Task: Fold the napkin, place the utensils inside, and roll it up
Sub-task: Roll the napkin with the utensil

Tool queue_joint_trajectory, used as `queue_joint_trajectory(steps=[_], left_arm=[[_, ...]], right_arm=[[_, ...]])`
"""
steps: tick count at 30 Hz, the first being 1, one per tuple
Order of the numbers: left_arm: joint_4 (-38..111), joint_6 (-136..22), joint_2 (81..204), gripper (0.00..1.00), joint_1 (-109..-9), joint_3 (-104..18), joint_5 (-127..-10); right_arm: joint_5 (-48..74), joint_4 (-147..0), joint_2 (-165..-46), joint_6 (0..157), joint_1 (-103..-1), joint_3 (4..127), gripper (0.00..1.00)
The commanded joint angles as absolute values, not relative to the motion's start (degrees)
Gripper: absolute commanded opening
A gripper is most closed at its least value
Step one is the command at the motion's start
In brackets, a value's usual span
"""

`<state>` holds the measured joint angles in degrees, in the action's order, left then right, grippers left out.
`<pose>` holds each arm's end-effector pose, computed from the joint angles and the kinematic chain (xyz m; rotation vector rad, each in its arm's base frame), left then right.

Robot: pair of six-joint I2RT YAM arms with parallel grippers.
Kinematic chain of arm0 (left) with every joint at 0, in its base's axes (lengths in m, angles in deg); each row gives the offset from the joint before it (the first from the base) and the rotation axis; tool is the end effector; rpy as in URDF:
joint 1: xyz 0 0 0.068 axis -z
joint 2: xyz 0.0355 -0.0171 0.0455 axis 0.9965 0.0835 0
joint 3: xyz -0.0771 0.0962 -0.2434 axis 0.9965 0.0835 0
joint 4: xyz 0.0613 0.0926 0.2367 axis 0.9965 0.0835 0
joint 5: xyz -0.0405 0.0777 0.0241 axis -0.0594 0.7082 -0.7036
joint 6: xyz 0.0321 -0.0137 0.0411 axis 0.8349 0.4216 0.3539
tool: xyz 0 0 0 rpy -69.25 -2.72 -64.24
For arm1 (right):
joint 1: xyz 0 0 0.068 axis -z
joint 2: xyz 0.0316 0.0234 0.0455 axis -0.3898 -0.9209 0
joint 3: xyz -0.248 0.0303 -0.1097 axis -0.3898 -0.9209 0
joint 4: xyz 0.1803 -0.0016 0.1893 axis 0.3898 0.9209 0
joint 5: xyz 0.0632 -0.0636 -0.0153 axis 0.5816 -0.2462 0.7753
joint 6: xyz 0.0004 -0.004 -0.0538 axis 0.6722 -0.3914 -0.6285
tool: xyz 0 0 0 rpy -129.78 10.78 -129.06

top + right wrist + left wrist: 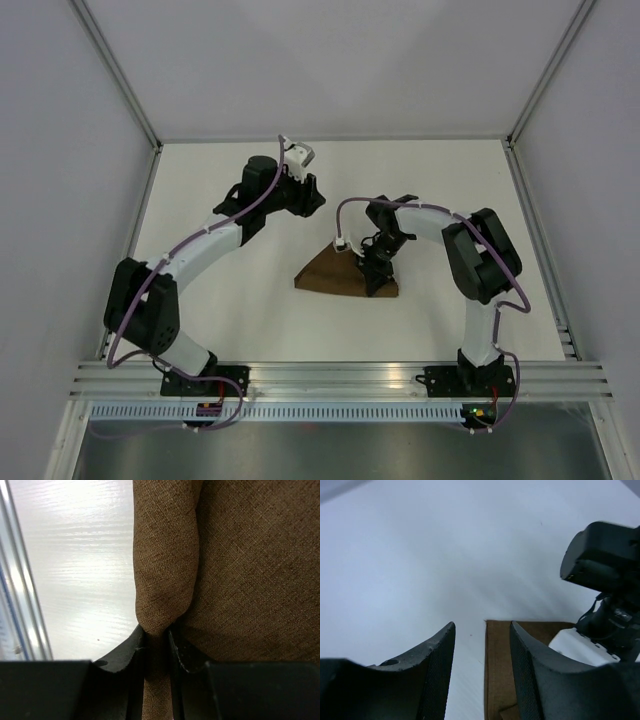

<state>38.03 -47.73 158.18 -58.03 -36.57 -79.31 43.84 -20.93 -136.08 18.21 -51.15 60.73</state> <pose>0.3232 -0.1790 0.2823 0.6584 1.9324 -0.6565 0.2856 0.1781 0.1439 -1.8629 2.2099 0.9965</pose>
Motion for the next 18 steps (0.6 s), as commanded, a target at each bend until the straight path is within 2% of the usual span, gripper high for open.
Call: queue_joint_trajectory(steps=[1,9,13,18], left_arm=[[29.74,-50.19,151.25,0.53,-57.88,-33.33,-72.80],[17.70,-46.68,138.76,0.55,-56.03,-18.22,-68.75],[17.69,-37.81,136.81,0.57,-47.28,-14.78,-63.49],[20.76,-29.71,141.10,0.57,-38.02,-14.16,-58.21]], right_arm=[[40.98,-12.97,-145.02,14.29,-48.87,65.75,0.17],[42.47,-2.60,-157.96,12.88,-46.50,79.14,0.17],[42.39,1.09,-163.49,13.05,-46.06,86.42,0.18],[42.30,2.76,-167.01,14.11,-45.27,91.17,0.18]])
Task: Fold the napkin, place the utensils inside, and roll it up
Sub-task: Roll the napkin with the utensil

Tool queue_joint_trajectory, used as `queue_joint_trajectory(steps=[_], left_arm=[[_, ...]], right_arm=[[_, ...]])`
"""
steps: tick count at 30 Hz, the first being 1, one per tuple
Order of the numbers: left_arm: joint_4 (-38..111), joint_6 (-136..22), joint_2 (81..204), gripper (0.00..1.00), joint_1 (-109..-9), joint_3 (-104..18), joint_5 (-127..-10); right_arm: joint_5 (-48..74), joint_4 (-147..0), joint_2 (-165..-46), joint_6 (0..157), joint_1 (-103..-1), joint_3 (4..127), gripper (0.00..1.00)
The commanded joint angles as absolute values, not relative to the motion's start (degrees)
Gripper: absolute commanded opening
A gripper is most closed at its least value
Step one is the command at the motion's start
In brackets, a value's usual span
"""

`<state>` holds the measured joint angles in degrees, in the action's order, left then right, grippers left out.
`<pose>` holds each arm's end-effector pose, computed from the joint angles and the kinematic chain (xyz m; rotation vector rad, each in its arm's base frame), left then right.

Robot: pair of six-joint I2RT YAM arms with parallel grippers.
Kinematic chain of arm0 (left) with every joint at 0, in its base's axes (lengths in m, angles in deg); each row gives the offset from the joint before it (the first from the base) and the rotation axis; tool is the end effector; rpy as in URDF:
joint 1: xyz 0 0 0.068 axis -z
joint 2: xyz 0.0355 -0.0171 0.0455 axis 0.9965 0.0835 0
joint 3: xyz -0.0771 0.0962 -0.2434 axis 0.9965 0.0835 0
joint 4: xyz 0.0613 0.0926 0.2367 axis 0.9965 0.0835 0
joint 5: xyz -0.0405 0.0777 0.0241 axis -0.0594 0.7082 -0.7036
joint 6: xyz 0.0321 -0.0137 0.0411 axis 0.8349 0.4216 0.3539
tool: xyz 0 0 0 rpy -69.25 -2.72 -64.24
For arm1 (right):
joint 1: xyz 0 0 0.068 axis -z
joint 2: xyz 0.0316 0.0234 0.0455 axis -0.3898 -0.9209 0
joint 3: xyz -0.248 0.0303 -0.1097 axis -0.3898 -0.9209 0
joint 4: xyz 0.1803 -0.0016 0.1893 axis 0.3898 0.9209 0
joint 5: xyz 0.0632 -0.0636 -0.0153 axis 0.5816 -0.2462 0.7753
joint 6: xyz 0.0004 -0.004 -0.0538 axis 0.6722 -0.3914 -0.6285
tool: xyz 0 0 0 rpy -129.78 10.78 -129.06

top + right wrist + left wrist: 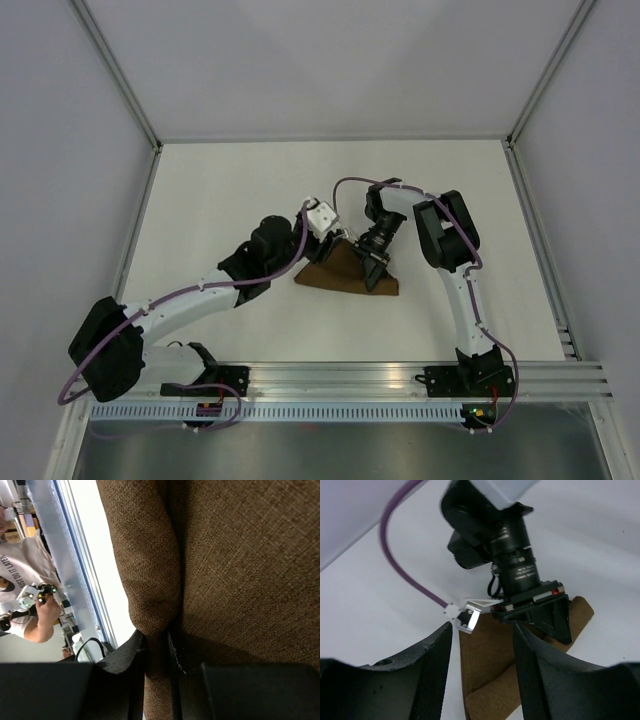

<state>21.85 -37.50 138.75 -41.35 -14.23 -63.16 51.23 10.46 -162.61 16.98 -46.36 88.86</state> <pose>0.2065 -0.2009 0.2794 0.8274 1.5993 -0.4922 0.3481 0.1785 0.1003 1.3430 -2.1668 -1.2272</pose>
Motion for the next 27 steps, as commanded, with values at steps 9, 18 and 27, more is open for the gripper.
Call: queue_joint_trajectory(steps=[9,18,27], left_arm=[[24.72,-25.58,152.27,0.58,-28.18,-15.30,-57.94],[22.70,-22.24,162.47,0.58,-24.65,-17.24,-58.64],[20.94,-20.22,166.96,1.00,-24.12,-17.86,-54.86]], right_arm=[[42.39,2.33,-167.46,14.46,-44.65,91.88,0.20],[41.68,1.80,-167.81,15.08,-44.39,92.06,0.20],[41.60,1.97,-168.08,14.90,-44.04,91.88,0.20]])
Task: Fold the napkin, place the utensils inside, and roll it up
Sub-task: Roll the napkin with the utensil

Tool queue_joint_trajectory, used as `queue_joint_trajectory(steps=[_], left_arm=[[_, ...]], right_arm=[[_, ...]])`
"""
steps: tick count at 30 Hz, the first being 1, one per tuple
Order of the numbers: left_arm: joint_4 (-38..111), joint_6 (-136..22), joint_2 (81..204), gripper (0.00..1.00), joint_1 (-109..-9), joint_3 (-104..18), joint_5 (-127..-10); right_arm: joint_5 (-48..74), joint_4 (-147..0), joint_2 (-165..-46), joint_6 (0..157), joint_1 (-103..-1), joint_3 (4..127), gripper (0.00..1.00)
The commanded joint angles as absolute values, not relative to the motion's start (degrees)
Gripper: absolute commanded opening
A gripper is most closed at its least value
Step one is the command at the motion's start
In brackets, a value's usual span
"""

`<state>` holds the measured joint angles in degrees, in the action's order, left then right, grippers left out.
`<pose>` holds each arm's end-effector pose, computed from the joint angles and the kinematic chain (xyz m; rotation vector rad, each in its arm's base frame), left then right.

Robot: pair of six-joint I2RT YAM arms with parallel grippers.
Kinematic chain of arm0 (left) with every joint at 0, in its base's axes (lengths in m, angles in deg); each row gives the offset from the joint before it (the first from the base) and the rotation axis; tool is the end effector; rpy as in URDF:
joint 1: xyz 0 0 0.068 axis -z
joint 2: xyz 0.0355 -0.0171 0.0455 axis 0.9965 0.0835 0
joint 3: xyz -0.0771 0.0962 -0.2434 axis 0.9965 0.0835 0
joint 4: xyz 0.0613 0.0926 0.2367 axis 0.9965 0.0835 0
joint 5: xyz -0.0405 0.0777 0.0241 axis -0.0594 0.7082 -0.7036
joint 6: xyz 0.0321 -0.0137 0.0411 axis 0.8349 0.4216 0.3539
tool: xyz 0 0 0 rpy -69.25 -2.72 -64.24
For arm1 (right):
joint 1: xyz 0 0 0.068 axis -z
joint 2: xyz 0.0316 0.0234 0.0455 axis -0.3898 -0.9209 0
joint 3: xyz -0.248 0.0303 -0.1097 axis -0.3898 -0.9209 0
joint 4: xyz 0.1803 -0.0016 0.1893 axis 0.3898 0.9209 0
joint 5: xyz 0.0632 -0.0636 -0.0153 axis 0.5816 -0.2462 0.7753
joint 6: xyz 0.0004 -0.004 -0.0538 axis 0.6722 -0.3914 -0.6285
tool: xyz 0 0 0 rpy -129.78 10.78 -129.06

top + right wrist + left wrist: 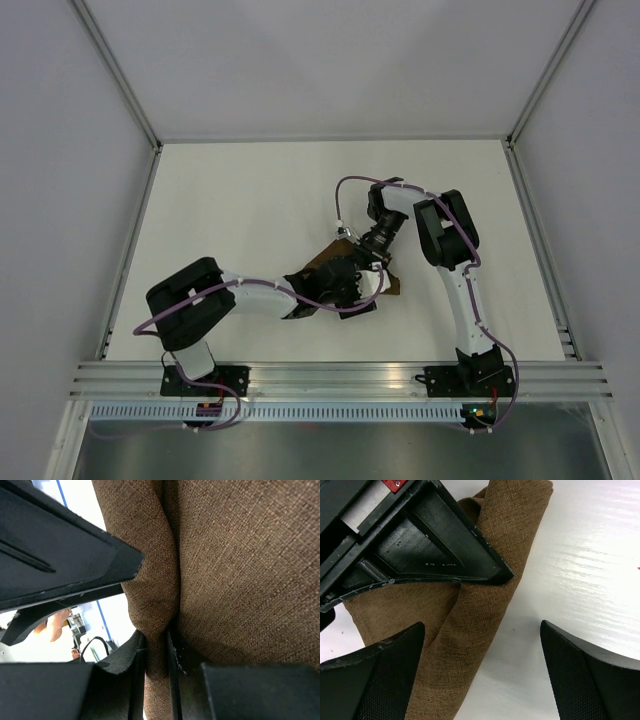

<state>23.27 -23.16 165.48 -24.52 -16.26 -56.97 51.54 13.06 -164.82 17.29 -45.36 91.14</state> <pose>0.1685 -0.2959 0.1489 1.4713 1.6968 -0.2995 0.3542 0.1738 0.0954 1.2743 -2.1629 -1.2335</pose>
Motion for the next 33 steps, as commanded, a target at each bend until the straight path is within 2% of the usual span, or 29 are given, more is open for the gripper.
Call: queue_joint_trajectory(steps=[1,3,4,10,16,22,25,33], left_arm=[[20.94,-20.30,167.22,0.99,-24.12,-17.86,-54.86],[22.07,-20.30,168.36,0.92,-24.12,-18.55,-55.21],[22.61,-20.30,168.89,0.83,-24.12,-18.82,-55.30],[25.24,-21.36,172.93,0.52,-24.30,-20.67,-57.84],[27.53,-22.50,176.27,0.32,-24.56,-22.16,-59.87],[31.48,-23.47,177.86,0.17,-25.27,-23.83,-65.39],[33.33,-23.91,178.56,0.17,-26.06,-24.80,-68.29],[37.55,-26.02,180.84,0.16,-28.43,-27.61,-74.89]], right_arm=[[41.60,1.80,-168.08,14.99,-43.95,91.88,0.20],[41.68,1.89,-168.16,14.99,-43.95,91.88,0.20],[41.68,1.80,-168.16,14.99,-43.95,91.88,0.20],[41.33,1.98,-168.25,14.99,-43.86,91.88,0.20],[42.03,2.06,-167.73,14.81,-43.60,91.88,0.21],[45.19,3.29,-165.62,14.29,-43.34,91.88,0.37],[47.48,4.52,-163.43,13.94,-42.72,92.32,0.46],[51.52,1.81,-157.36,19.02,-39.21,93.20,0.50]])
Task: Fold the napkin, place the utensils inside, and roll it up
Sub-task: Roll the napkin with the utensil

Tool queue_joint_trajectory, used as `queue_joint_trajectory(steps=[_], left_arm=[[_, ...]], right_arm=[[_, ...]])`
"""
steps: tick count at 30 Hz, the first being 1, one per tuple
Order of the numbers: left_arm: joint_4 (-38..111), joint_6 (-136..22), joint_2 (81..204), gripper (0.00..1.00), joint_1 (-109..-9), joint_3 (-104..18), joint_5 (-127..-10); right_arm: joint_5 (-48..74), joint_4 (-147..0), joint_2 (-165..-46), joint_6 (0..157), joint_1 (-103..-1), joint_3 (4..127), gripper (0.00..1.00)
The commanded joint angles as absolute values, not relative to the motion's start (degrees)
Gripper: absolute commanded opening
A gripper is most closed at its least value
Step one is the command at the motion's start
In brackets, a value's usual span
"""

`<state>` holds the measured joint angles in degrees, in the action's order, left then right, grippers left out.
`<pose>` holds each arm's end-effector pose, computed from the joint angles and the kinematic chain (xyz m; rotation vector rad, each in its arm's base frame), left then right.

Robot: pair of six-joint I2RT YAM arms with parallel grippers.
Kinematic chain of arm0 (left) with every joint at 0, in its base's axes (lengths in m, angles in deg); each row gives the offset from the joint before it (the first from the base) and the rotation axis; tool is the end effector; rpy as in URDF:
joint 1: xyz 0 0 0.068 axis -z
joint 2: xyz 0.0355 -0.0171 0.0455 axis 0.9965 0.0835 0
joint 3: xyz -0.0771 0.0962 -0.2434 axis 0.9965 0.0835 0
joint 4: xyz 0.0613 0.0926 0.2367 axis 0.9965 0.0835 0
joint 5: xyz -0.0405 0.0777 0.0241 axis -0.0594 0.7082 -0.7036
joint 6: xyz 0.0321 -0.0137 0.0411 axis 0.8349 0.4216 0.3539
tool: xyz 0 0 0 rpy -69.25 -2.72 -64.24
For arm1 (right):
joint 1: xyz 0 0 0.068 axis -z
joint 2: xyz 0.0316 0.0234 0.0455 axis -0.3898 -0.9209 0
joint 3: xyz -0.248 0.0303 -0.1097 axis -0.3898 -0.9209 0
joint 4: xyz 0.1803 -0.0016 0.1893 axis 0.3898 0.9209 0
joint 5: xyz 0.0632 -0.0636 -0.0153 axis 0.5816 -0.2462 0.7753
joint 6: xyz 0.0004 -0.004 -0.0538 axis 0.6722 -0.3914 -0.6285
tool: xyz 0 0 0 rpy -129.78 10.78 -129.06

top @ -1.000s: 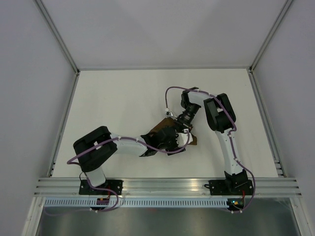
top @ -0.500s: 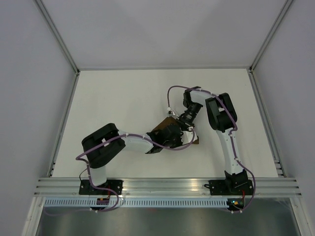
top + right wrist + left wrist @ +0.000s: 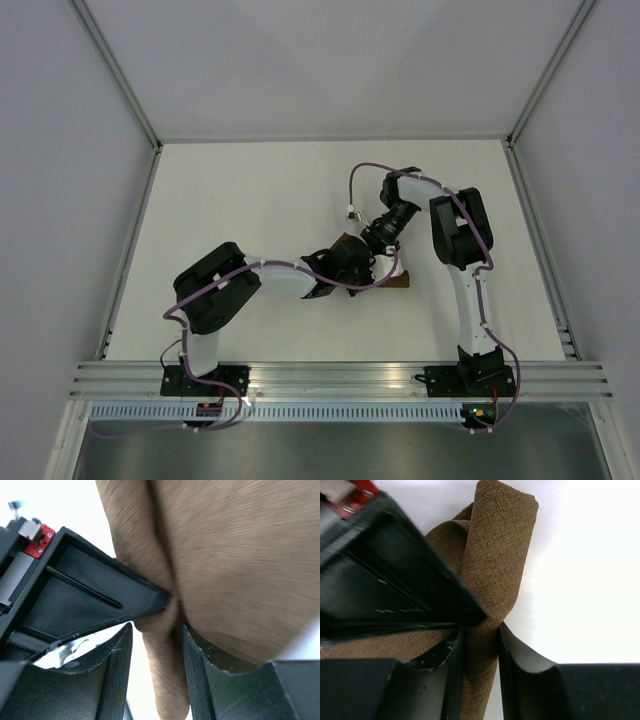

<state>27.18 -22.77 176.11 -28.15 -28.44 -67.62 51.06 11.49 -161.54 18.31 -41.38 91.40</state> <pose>0.2079 -0.3292 0.1394 1.5380 1.7186 -0.4571 0.3687 0.1496 0.1161 1.2760 -2.2793 -1.2498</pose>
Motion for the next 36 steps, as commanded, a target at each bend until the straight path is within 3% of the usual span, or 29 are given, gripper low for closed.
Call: queue_joint_trajectory(steps=[1,8,12,20,27,36], left_arm=[[37.81,-26.19,181.02,0.15,-28.61,-27.79,-75.42],[41.50,-28.74,182.07,0.15,-32.11,-30.94,-82.44],[46.59,-30.67,184.71,0.15,-35.72,-35.34,-92.27],[58.02,-33.05,193.14,0.15,-43.37,-47.03,-109.69],[69.10,-32.70,201.93,0.18,-45.48,-57.40,-116.11],[72.80,-34.72,204.84,0.19,-46.10,-63.82,-117.53]], right_arm=[[51.70,0.93,-156.31,19.90,-38.77,93.20,0.50],[56.53,-6.61,-150.60,25.09,-33.32,91.01,0.50],[58.38,-15.47,-143.40,28.07,-28.93,83.91,0.50],[51.63,-44.22,-117.39,31.07,-26.11,53.95,0.54],[40.12,-62.08,-98.59,25.63,-35.57,31.28,0.61],[28.60,-68.07,-98.11,23.52,-50.52,24.21,0.64]])
